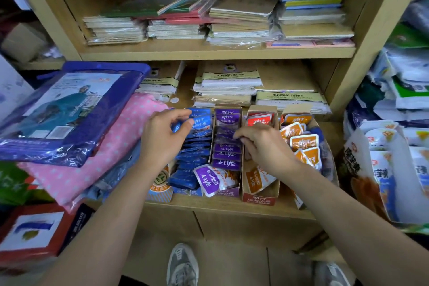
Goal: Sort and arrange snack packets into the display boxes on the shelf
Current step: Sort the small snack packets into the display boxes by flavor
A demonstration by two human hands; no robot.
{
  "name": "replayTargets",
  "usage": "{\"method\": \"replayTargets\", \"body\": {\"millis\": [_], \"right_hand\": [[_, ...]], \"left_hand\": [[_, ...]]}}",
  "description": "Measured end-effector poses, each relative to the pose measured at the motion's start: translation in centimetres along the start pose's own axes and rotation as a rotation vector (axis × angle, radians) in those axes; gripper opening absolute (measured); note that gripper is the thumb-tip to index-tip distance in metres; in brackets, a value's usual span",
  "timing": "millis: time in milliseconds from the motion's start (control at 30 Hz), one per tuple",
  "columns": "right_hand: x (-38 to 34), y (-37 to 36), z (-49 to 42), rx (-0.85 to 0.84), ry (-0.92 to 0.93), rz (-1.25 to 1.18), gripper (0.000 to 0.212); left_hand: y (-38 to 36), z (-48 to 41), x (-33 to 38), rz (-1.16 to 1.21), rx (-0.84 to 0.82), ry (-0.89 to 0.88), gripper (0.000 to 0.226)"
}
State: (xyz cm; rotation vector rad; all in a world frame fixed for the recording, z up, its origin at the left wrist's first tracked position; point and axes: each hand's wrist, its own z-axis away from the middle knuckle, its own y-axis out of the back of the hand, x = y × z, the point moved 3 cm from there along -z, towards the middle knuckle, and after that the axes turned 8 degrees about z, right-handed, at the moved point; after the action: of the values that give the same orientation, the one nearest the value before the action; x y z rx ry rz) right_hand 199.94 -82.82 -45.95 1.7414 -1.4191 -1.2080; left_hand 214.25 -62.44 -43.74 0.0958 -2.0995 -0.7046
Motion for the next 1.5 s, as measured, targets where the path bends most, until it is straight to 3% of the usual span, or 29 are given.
{"method": "replayTargets", "body": {"millis": [133, 300, 467, 567, 667, 733, 800, 867, 933, 1000, 1133, 1233, 1367, 1433, 1500], "right_hand": [[-0.1, 0.9, 0.8, -0.045, -0.047, -0.119, 0.017], [1.3, 5.8, 4.2, 0.157, -0.205, -0.268, 0.014], [5.1, 9.7, 6.7, 0.466, -0.51, -0.764, 0.008], [7.0, 9.1, 6.8, 0.532, -0.635, -0.99, 0.016], [7.7, 8.2, 6.1, 0.536, -0.664, -1.223, 0.019], [7.9, 8.1, 5.9, 0.499, -0.677, -1.299, 0.017], [7.9, 8.3, 5.9, 0.456, -0.655, -1.316, 0.017], [8.4, 9.0, 6.1, 0.415, -0.612, -1.243, 0.014], [9.5, 10.0, 6.5, 0.344, -0.542, -0.931, 0.009], [10.5, 10.6, 7.0, 0.223, -0.441, -0.505, 0.006], [11.1, 9.1, 8.0, -0.03, -0.251, 0.14, 0.037], [11.4, 7.9, 7.8, -0.14, -0.212, 0.32, 0.054], [11.1, 7.7, 7.5, -0.149, -0.239, 0.402, 0.052], [10.9, 7.8, 7.3, -0.145, -0.251, 0.403, 0.049], [10.9, 8.0, 7.1, -0.114, -0.286, 0.369, 0.047]], "left_hand": [[-0.5, 0.9, 2.3, -0.077, -0.025, -0.107, 0.027], [-3.2, 2.2, 5.4, -0.067, -0.149, -0.216, 0.028], [-8.5, 4.5, 9.8, -0.041, -0.377, -0.285, 0.041], [-12.3, 6.4, 12.3, -0.048, -0.482, -0.349, 0.055], [-15.5, 8.0, 13.7, -0.121, -0.485, -0.365, 0.067], [-17.0, 8.6, 14.3, -0.145, -0.445, -0.354, 0.061], [-17.9, 8.9, 14.6, -0.138, -0.4, -0.34, 0.04], [-18.2, 8.9, 14.2, -0.129, -0.371, -0.309, 0.018], [-18.0, 8.4, 13.4, -0.133, -0.329, -0.254, 0.011], [-17.6, 7.9, 12.6, -0.2, -0.268, -0.241, 0.015], [-17.5, 7.0, 11.7, -0.315, -0.197, -0.226, 0.029], [-17.9, 6.5, 11.8, -0.392, -0.248, -0.271, 0.053], [-18.9, 6.0, 12.5, -0.449, -0.433, -0.292, 0.084], [-19.4, 5.9, 12.4, -0.382, -0.488, -0.231, 0.081], [-19.4, 5.9, 12.1, -0.271, -0.486, -0.206, 0.063]]}}
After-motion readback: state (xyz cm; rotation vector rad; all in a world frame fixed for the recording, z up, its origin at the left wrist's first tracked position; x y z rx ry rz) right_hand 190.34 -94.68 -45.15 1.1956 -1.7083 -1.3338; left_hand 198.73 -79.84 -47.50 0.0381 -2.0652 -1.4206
